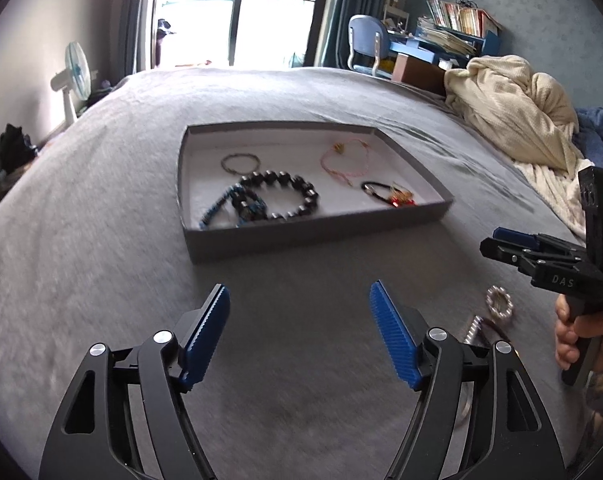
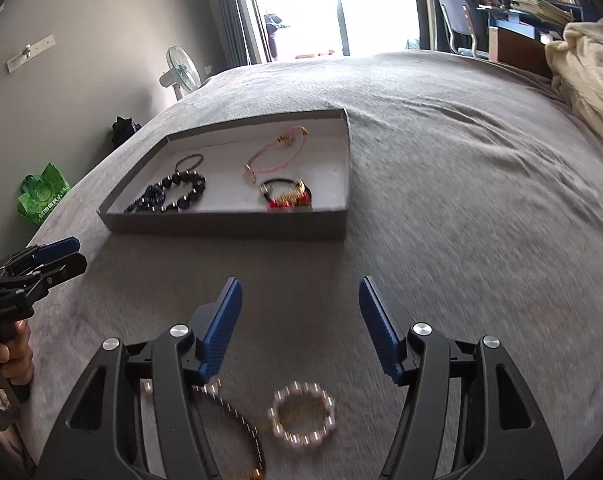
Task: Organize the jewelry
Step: 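Move both open tools back toward the silver ring and red bead bracelet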
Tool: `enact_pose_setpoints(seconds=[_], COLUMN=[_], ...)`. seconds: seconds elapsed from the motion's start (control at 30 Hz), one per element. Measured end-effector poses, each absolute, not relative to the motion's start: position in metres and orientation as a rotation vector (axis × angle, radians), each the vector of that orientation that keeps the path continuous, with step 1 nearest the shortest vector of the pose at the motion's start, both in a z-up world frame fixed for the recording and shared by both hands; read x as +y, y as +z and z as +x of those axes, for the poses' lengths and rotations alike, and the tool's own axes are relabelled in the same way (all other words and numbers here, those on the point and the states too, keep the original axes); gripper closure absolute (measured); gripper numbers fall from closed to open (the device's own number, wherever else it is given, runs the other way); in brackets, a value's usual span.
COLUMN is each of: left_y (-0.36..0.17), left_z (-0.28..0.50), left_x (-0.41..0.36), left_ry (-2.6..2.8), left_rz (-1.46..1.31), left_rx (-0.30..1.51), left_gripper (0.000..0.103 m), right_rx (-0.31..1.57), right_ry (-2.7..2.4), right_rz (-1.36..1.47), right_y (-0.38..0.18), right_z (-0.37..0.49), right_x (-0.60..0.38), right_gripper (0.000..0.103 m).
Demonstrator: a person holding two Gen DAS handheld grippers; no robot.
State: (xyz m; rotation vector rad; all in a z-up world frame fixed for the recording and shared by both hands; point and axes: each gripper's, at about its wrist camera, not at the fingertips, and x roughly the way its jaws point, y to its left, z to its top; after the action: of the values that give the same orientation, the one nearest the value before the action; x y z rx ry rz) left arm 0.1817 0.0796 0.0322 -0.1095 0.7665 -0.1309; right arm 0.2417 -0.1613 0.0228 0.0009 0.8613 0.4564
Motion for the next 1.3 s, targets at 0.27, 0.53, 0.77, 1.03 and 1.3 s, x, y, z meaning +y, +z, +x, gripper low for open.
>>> enact_pose_setpoints(seconds=[0.27,0.53,0.77,1.03,1.3], left_y=[0.027,0.020,0.015,0.011,0.004], left_z=[0.156,0.138,0.129,0.129,0.135], left_x=[0.057,0.032,0.014,-0.007,-0.013], left_ry=[-0.155,-0.190,-0.226,-0.271,-0.301], left_rz=[-0.101,-0.063,-0.031,0.026,0.036], left_rx=[0.771,0.785,0.799,0.812,0.845], left_gripper=[0.024,0.023,0.023,0.023,0.025], right_rx=[0.876,0.876,0.880,0.888,0.887], right_ry=[0.425,0.397,0.393,0.421,0.435], right_rz=[0.025,0.070,0.110,0.105,0.076], right_y=[0.016,0.013,0.008,0.005,0.005], right_z=[0.216,0.199,0.182,0.165,0.162], right_x=[-0.182,-0.198,-0.204,-0.197,-0.190], right_gripper=[0.042,0.041,0.037,0.037,0.037])
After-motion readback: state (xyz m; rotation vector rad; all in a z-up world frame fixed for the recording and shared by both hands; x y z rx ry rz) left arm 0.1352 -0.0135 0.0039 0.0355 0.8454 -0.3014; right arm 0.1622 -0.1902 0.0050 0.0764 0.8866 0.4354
